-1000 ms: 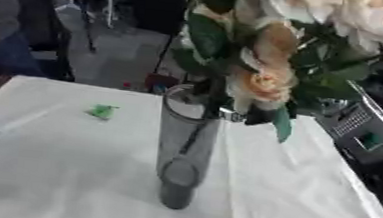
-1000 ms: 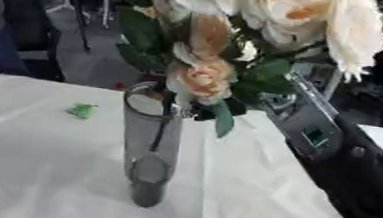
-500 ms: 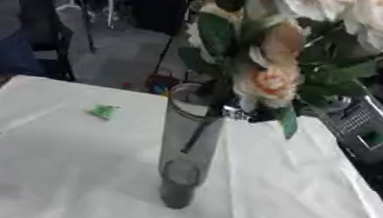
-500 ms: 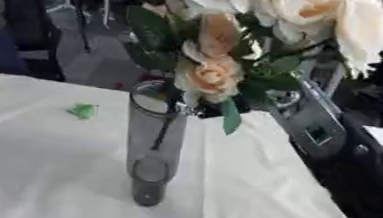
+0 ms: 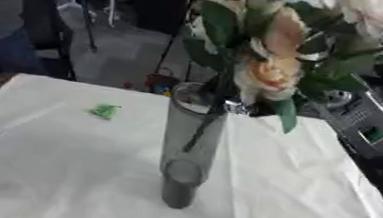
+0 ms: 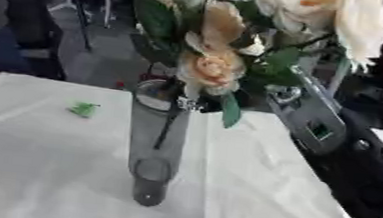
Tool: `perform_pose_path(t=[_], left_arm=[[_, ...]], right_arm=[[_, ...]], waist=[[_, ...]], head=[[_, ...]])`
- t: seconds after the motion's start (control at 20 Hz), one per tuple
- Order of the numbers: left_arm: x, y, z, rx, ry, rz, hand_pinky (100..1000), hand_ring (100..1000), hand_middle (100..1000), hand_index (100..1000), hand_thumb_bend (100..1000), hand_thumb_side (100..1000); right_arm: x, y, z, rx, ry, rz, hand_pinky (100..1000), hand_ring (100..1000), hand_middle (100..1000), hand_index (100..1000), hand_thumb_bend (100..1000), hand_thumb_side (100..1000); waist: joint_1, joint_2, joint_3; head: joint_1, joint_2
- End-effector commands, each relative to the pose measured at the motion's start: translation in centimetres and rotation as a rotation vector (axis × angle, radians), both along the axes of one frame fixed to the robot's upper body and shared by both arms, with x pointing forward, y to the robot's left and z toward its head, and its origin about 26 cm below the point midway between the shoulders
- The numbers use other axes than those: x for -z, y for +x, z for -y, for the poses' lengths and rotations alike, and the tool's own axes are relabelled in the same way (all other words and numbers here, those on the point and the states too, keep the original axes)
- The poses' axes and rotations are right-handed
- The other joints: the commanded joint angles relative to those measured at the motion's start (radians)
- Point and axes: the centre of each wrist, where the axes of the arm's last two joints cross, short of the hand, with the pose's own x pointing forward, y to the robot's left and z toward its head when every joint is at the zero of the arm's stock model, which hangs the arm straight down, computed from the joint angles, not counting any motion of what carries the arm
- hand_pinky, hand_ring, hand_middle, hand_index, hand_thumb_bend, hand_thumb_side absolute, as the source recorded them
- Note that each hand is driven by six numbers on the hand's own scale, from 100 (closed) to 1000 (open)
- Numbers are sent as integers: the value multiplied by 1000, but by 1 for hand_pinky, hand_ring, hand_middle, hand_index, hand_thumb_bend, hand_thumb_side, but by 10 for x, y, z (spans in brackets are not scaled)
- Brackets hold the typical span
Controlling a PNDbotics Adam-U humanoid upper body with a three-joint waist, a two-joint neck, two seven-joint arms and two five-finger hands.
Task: Arrange flowers into the vase.
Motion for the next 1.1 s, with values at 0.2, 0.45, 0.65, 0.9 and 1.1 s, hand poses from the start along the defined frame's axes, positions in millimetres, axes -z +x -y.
perform_pose_path(t=[0.2,0.45,0.65,0.9,1.1], left_arm=[[-10,0,-7,-10,24,27,570,491,631,698,1000,846],[-9,0,-8,-14,27,24,570,491,631,698,1000,847],[-8,-1,-10,-20,29,21,570,491,631,698,1000,847],[-8,-1,-10,-23,29,19,571,491,631,698,1000,847],[-7,-1,-11,-23,29,18,571,491,631,698,1000,846]], right_arm=[[-12,-1,2,6,-1,27,920,967,956,979,100,1000],[-14,-4,1,-4,-4,22,919,966,955,980,100,1000],[-16,-9,-1,-15,-4,27,923,970,962,982,100,1000],[-19,-14,-3,-24,-9,37,937,987,1000,988,115,990],[-19,-17,-4,-26,-4,42,956,1000,1000,1000,139,969]], waist=[[3,-16,-3],[-2,-20,-10],[-4,-24,-17],[-2,-27,-22],[0,-28,-24]], head=[[2,-8],[7,-7],[11,-4],[11,-3],[10,-1]])
